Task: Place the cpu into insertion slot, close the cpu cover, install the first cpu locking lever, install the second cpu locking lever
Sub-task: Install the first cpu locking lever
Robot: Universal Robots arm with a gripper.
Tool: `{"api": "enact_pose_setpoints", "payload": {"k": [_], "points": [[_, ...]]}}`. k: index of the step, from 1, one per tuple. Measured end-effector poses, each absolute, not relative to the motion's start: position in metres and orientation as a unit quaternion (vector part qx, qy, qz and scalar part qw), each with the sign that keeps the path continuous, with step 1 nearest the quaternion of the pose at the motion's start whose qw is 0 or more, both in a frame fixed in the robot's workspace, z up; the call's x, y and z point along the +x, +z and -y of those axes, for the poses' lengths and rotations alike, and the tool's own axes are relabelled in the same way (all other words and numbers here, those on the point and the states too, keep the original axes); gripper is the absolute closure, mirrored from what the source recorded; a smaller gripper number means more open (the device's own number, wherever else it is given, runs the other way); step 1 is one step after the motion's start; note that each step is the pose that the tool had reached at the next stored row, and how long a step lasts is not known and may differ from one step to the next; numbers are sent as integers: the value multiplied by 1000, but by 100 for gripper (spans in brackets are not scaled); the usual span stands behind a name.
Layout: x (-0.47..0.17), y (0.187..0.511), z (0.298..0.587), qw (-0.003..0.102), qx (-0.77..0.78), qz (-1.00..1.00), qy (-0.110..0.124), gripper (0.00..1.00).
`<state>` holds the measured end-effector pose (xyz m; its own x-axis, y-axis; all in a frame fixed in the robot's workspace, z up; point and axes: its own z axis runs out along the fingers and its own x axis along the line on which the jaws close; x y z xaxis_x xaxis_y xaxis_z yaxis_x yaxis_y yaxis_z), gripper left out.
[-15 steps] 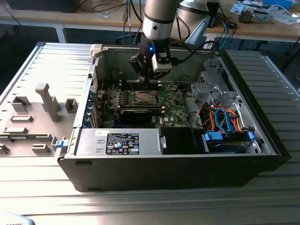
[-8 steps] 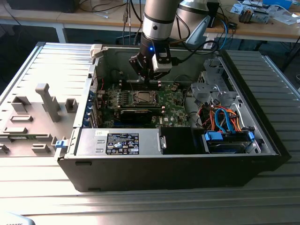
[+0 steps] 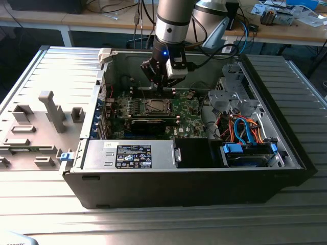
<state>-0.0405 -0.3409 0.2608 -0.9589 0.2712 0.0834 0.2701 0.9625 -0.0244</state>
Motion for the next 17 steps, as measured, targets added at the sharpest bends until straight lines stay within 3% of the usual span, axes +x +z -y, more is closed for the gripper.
{"api": "enact_pose_setpoints", "payload": {"k": [17], "points": [[-41, 261, 342, 43, -130, 991, 6, 89]]}}
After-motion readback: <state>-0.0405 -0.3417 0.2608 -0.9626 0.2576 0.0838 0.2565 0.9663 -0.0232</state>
